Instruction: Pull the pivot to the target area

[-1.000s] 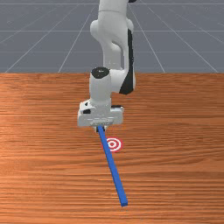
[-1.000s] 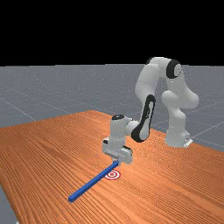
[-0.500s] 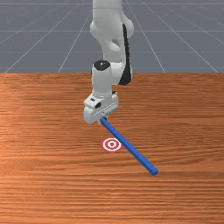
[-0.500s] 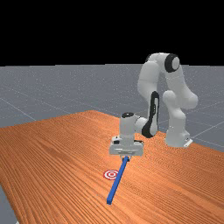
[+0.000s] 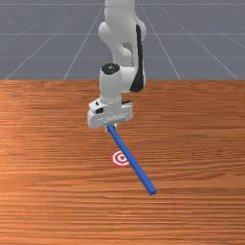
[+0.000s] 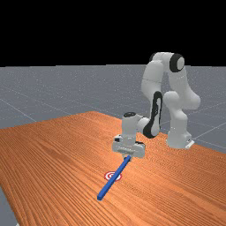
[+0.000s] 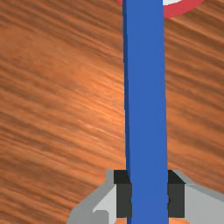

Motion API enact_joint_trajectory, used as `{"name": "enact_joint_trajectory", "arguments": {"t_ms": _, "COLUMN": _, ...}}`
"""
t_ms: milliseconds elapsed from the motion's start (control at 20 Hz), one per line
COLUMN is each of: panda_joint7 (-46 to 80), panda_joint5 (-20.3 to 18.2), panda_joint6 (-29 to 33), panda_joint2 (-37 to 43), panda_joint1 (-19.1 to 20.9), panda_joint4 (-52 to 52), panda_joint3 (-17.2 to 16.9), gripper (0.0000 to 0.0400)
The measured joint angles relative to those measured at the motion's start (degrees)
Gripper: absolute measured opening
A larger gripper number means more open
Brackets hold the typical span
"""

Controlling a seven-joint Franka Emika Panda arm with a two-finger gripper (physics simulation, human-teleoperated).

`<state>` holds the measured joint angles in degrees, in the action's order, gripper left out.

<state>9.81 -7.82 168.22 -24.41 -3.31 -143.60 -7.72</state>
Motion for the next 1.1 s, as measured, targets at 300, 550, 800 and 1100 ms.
{"name": "enact_joint_trajectory", "arguments": {"t_ms": 300, "panda_joint7": 2.11, "panda_joint5": -1.88, "panda_joint6": 3.30, "panda_joint2": 2.59, "panda_joint1": -0.03, "panda_joint4": -6.33, "panda_joint3": -0.31, "gripper": 0.0098}}
{"name": "enact_joint_trajectory", "arguments": {"t_ms": 550, "panda_joint7": -1.13, "panda_joint5": -0.86, "panda_joint6": 3.17, "panda_joint2": 2.95, "panda_joint1": 2.16, "panda_joint4": -6.38, "panda_joint3": -0.01, "gripper": 0.0095}}
{"name": "enact_joint_trajectory", "arguments": {"t_ms": 800, "panda_joint7": -0.46, "panda_joint5": 1.14, "panda_joint6": 5.61, "panda_joint2": 4.09, "panda_joint1": -1.16, "panda_joint4": -9.88, "panda_joint3": -3.34, "gripper": 0.0095}}
{"name": "enact_joint_trajectory", "arguments": {"t_ms": 1100, "panda_joint7": 1.26, "panda_joint5": -1.53, "panda_joint6": 5.78, "panda_joint2": 6.79, "panda_joint1": 0.73, "panda_joint4": -13.01, "panda_joint3": -1.65, "gripper": 0.0328}}
